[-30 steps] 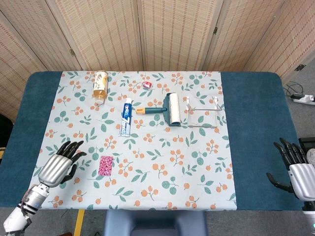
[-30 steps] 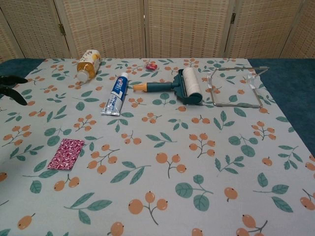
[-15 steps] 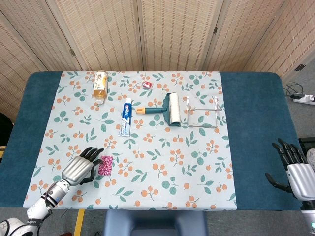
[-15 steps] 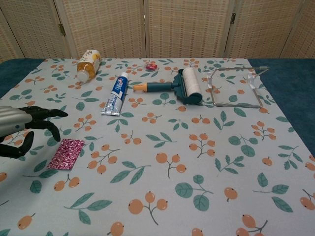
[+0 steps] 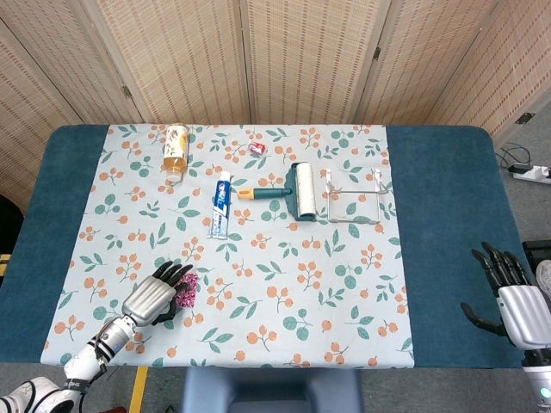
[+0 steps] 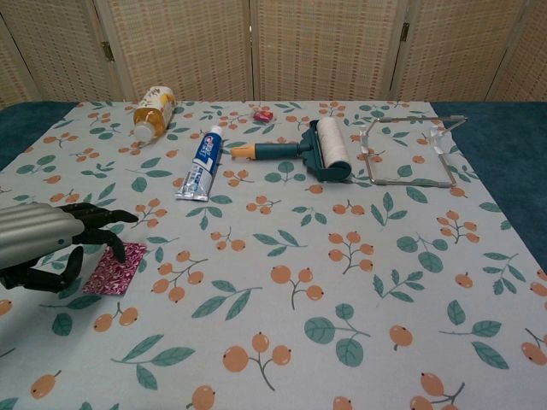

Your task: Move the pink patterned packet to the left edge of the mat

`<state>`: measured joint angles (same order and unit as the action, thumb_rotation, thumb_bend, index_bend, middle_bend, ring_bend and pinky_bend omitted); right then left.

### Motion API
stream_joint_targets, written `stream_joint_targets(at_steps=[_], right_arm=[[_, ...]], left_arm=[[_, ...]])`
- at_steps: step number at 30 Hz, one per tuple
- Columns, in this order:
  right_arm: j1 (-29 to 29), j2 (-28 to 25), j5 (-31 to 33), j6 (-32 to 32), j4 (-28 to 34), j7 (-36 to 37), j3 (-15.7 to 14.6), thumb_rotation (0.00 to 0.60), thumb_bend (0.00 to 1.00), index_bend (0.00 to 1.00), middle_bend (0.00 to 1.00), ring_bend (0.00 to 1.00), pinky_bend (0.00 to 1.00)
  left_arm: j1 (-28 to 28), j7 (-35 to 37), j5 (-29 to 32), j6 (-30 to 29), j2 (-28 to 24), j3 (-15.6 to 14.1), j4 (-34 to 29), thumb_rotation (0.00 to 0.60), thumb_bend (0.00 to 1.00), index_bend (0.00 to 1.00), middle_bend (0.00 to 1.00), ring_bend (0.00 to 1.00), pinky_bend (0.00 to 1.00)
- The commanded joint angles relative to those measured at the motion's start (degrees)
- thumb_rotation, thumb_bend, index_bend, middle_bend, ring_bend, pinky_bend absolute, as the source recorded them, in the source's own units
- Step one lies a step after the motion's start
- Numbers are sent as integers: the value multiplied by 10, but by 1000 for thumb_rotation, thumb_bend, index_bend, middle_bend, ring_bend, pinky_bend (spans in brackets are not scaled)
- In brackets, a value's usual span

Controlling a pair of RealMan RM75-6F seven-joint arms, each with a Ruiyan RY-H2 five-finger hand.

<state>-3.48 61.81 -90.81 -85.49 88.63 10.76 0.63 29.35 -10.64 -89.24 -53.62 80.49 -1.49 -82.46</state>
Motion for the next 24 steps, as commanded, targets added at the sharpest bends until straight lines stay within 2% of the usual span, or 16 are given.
stream_joint_targets(at_steps=[1,11,24], right_arm=[[0,0,0,0,0,0,0,535,336,0,4,0,0],[2,-1,2,-1,0,0,0,534,337,0,4,0,0],[0,1,3,2,0,0,0,536,336,0,4,0,0]], left_arm=[[4,-8,6,3,9,1,4,308,957,291,0,0,0],[10,-33,33,16,24,-2,15,309,955,286,0,0,0],[-4,-20,48,4,-3,-20,11,311,953,287,0,0,0]])
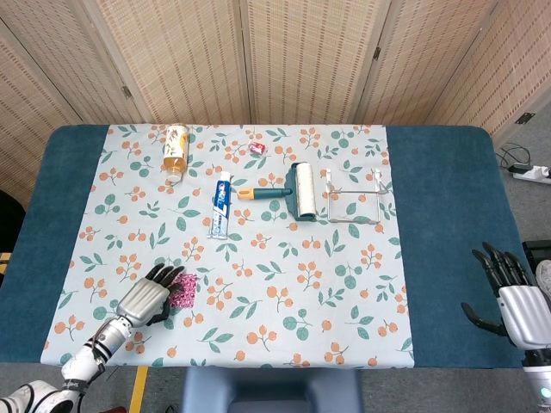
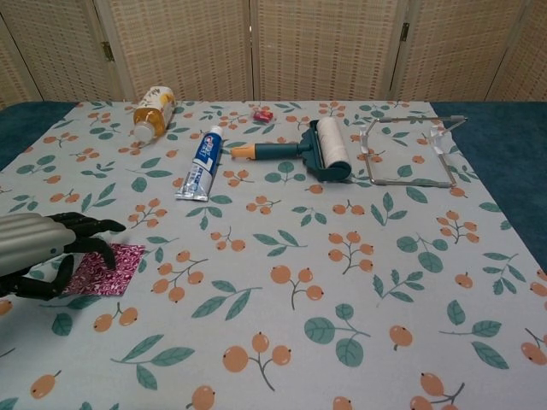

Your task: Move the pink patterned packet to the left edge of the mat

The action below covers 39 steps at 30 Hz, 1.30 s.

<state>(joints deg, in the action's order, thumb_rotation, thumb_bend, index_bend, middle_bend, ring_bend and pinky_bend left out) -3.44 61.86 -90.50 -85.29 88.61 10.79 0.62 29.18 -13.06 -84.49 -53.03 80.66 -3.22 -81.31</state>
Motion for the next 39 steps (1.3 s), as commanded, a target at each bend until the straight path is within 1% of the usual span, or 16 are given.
stream_joint_targets(at_steps=[1,17,24,29,39], right_arm=[[0,0,0,-1,0,0,0,536,336,0,4,0,0],[4,0,-1,-7,0,1,0,535,337,0,4,0,0],[4,0,-3,-9,2,-2,0,534,337,0,4,0,0],[4,0,-3,-9,1,-2,0,536,337,0,4,0,0],[7,1,0,-9,-5,5,-1,536,336,0,4,0,0]], left_arm=[[-3,7,1,-1,-8,-4,0,312,953,288,0,0,0],[-22,34,20,-6,-49,-20,7,314,953,291,0,0,0],[-29,46,20,-22,-71,-17,-4,307,954,296,0,0,0],[-25,47,11,-28,-67,-11,-15,312,954,282,0,0,0],[-1,12,6,-7,-37,-2,-37,311,953,273,0,0,0]])
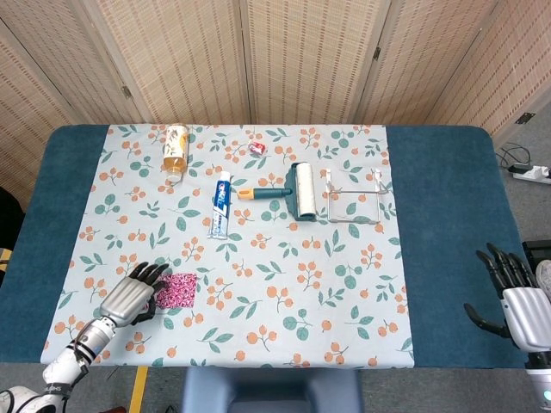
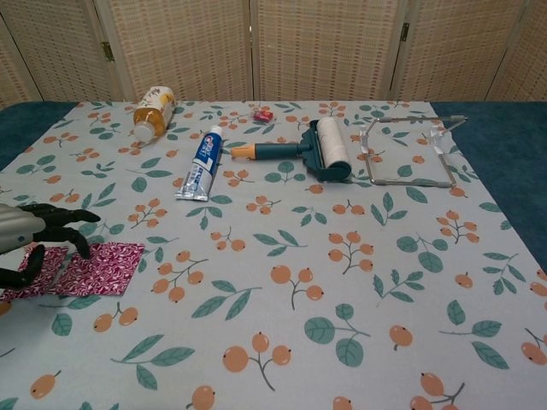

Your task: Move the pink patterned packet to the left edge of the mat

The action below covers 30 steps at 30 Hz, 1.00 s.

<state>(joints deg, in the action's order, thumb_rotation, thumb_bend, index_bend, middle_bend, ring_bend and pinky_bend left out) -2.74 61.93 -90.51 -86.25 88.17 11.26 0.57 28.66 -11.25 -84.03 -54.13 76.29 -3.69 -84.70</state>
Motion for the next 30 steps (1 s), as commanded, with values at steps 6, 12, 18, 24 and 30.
stream_joint_targets(at_steps=[6,12,18,24,30], right_arm=[[0,1,1,1,-3,3,0,535,337,0,4,0,0],[2,1,2,0,-4,5,0,534,337,0,4,0,0],[0,2,0,2,-5,4,0,535,336,0,4,0,0],[0,2,0,2,-4,4,0,535,336,0,4,0,0],[0,2,0,1,-5,5,1,535,337,0,4,0,0]], left_arm=[[14,-26,14,19,20,7,-4,314,954,271,0,0,0],[12,-38,27,22,19,5,-4,314,954,271,0,0,0],[8,-41,38,24,16,0,0,311,953,272,0,0,0],[4,-37,43,18,12,0,2,311,954,275,0,0,0],[0,-34,42,3,10,5,-2,311,953,265,0,0,0]])
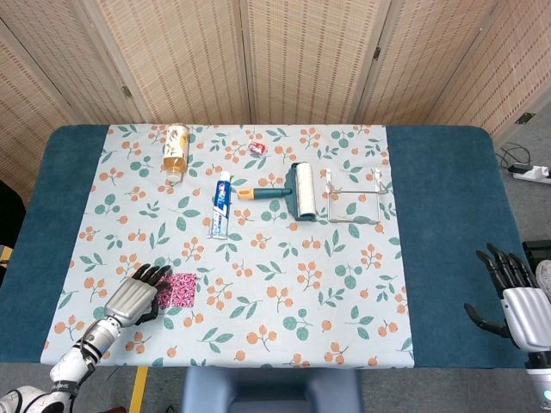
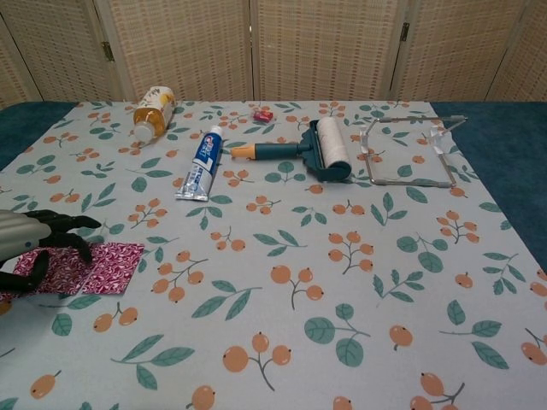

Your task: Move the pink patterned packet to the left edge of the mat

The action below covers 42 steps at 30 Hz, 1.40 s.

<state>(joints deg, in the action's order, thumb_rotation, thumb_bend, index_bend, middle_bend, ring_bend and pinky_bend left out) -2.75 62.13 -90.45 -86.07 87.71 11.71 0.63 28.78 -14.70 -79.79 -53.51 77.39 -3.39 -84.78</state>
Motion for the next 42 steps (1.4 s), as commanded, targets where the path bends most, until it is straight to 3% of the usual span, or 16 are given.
stream_joint_targets(at_steps=[1,3,6,11,17,24,42], right_arm=[[0,0,-1,-1,-1,1,0,535,337,0,4,0,0],[1,0,0,-2,-2,2,0,536,337,0,4,0,0],[1,0,0,-1,-4,5,0,537,336,0,4,0,0],[0,1,0,-1,-7,8,1,535,337,0,4,0,0],[1,1,0,-3,-9,11,1,536,337,0,4,0,0],[3,2,-1,-6,-11,12,0,536,336,0,4,0,0],[4,1,2,-4,-8,8,0,536,336,0,4,0,0]], left_arm=[[-1,1,0,-4,-1,3,-3,311,953,256,0,0,0],[-2,1,-3,-10,-2,3,-5,311,946,228,0,0,0],[-3,-4,-9,-14,-1,1,-5,312,860,192,0,0,0],[-6,-21,-9,-23,6,1,-4,370,576,133,0,0,0],[-6,-33,-6,-26,13,3,0,401,420,76,0,0,0],[-7,-47,-3,-30,21,6,4,400,361,44,0,0,0],[2,-88,34,-9,44,14,34,399,360,43,0,0,0]])
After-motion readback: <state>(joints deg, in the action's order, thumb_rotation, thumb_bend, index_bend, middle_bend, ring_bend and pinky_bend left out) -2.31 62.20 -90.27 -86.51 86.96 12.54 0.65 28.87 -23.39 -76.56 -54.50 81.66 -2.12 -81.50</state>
